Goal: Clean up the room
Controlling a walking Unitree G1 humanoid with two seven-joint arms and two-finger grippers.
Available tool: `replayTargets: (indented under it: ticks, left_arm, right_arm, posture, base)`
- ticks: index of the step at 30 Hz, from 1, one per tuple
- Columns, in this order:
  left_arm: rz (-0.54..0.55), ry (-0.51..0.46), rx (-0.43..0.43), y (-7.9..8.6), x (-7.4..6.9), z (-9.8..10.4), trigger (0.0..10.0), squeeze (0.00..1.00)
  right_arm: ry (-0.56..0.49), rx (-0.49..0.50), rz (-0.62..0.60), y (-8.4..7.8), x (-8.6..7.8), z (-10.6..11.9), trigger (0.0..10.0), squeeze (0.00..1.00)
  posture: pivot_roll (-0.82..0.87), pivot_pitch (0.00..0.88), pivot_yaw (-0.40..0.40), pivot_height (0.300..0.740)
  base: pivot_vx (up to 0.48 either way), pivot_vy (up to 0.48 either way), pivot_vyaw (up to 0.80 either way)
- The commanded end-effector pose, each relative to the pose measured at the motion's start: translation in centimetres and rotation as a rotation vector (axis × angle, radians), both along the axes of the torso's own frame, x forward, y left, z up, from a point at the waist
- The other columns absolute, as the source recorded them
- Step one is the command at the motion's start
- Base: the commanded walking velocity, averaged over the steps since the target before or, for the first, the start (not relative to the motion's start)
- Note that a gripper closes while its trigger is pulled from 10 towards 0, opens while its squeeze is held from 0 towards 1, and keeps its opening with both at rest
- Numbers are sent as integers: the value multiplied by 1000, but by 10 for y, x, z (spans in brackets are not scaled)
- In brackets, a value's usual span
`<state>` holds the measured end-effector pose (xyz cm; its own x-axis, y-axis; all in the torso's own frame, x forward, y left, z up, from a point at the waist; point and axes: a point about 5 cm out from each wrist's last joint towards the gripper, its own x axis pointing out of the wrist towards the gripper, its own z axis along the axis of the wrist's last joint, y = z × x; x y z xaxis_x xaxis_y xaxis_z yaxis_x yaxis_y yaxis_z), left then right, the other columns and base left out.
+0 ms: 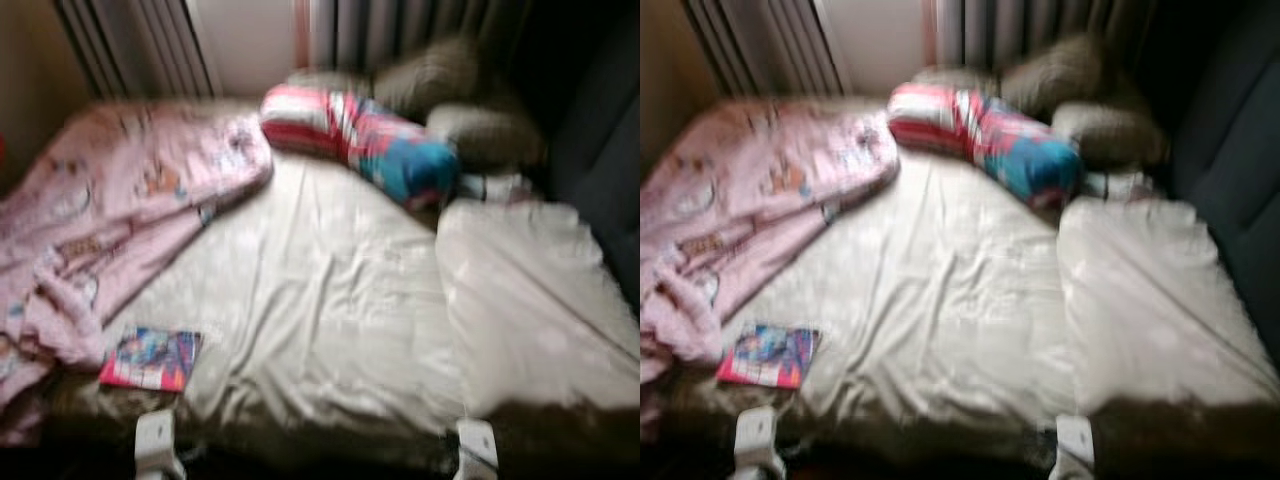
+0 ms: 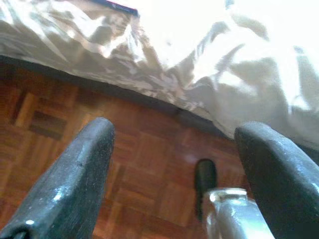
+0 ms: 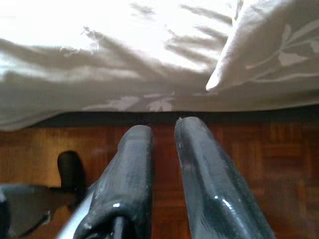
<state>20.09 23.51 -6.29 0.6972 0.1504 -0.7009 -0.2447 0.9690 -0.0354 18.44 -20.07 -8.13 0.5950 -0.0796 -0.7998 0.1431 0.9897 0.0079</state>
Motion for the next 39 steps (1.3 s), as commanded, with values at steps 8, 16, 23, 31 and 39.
replayTargets:
  ticks: [8,16,23,31,39]
  left_arm:
    - [5,37,17,7,-10,-4,10000,0]
    - [9,35,16,6,-10,-4,10000,0]
    - [9,32,13,6,-9,-4,10000,0]
    - [13,31,12,5,-8,-3,10000,0]
    - [13,30,11,5,-8,-3,10000,0]
  right_arm:
    - [19,19,-7,5,-5,-3,10000,0]
    - [16,29,-6,9,-6,-4,10000,0]
    - [19,23,-11,3,-9,-5,10000,0]
    - [7,18,-9,0,-2,-1,10000,0]
    - [-10,27,6,14,9,2,10000,0]
  posture:
    - [-53,98,58,740]
    - [-52,102,57,740]
    - [-53,100,58,740]
    - [-50,99,56,740]
    - [-51,98,56,740]
  base:
    - [0,385,0]
    - [0,382,0]
    - [0,380,0]
    - [0,376,0]
    - [0,354,0]
